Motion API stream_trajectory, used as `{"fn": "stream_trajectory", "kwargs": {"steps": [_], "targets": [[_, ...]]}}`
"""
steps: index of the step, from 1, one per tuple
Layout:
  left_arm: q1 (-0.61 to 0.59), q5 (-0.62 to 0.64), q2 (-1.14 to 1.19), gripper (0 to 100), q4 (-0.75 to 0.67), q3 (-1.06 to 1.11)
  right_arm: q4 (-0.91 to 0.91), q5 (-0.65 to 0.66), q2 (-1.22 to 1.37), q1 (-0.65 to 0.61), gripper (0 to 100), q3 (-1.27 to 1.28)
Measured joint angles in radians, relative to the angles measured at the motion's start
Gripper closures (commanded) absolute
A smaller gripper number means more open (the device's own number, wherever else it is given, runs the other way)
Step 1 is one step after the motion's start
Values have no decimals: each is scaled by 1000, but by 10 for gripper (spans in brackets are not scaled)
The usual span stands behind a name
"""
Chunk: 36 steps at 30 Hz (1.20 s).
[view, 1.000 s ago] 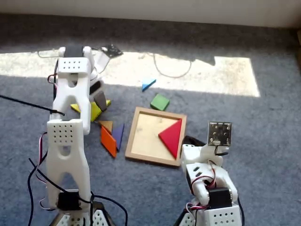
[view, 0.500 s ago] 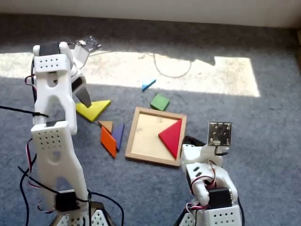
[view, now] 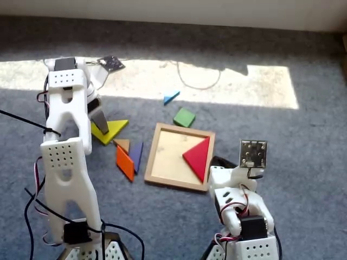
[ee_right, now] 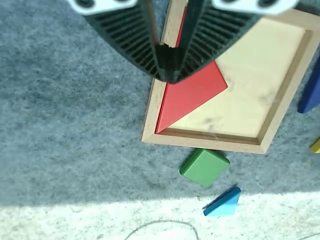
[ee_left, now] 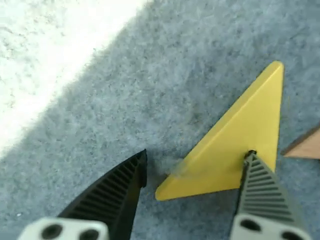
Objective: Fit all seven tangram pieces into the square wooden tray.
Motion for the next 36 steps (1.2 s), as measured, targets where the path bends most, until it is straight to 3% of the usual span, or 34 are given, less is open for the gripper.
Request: {"fn": "stream_trajectory", "kwargs": {"steps": [36], "targets": [[25,25,-44,755,63,124,-2,0,0,0,978,0]]}}
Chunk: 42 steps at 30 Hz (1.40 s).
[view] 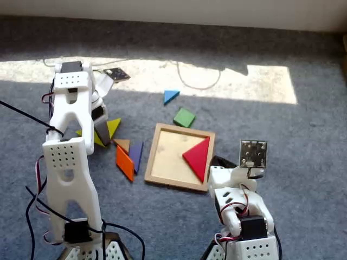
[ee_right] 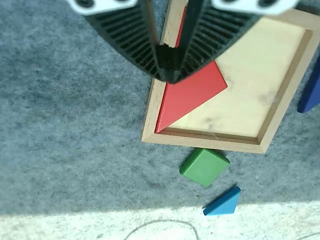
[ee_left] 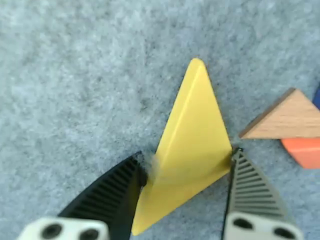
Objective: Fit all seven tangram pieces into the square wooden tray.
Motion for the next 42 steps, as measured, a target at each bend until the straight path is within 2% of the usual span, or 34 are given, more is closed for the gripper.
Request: {"fn": "stream_trajectory", "kwargs": {"steps": [6,10,18,25,30,36,42], "targets": [[12,54,-2,755,0,6,0,0,0,0,978,0],[21,107,-2,815,2,6,0,0,0,0,978,0],[51,130,-2,910,2,6,0,0,0,0,978,0],[72,227,-6,971,2,8,0,0,0,0,978,0],[92,285,-95,995,-6,28,0,0,0,0,978,0],[190,336,-310,995,-6,207,0,0,0,0,978,0],[379,463,-482,995,-15,341,0,0,0,14,978,0]]}}
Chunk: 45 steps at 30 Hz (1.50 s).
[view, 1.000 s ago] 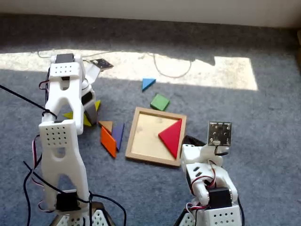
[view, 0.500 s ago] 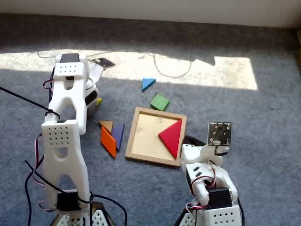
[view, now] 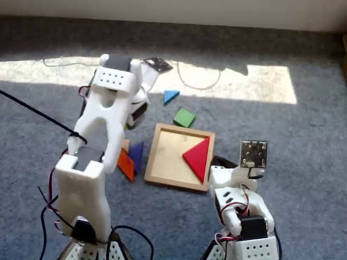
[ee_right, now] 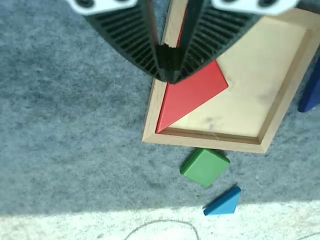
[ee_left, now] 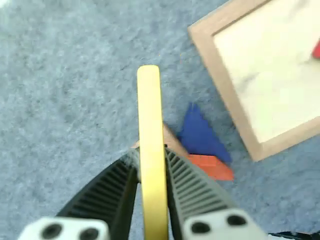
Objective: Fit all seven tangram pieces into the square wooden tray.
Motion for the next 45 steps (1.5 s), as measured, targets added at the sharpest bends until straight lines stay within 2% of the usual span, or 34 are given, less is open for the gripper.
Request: {"fn": "stream_trajectory", "kwargs": {"steps": [4,11,18,24,37,45], "targets": [[127,94,-12,995,-57,21,0,0,0,75,978,0],[273,199,8,995,-158,46,0,0,0,190,978,0],[377,209,132,842,-236,46,-21,0,0,206,978,0],[368,209,176,790,-244,46,-21,0,0,206,978,0],[233,207,98,789,-178,3,-21,0,0,206,978,0],[204,206,-11,791,-138,3,-21,0,0,206,978,0]]}}
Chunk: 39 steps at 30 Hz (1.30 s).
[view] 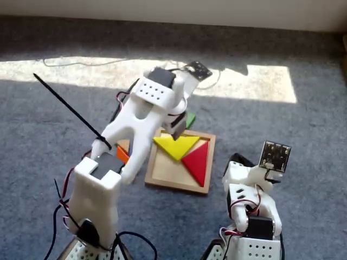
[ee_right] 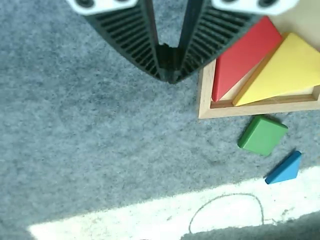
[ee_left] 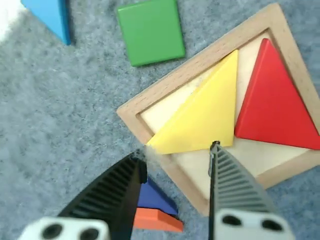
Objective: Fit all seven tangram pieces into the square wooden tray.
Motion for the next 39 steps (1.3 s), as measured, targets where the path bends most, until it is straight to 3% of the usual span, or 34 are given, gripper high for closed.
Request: {"fn": "stream_trajectory", "kwargs": {"steps": [8,13,25,32,39], "targets": [[-114,0,-94,796,74,0,0,0,0,0,978,0],[-126,2,-100,852,80,46,0,0,0,0,978,0],[-32,3,-106,838,-327,446,0,0,0,0,978,0],[60,5,-106,838,-374,459,0,0,0,0,978,0],[46,66,-181,838,-331,453,0,0,0,-2,978,0]]}}
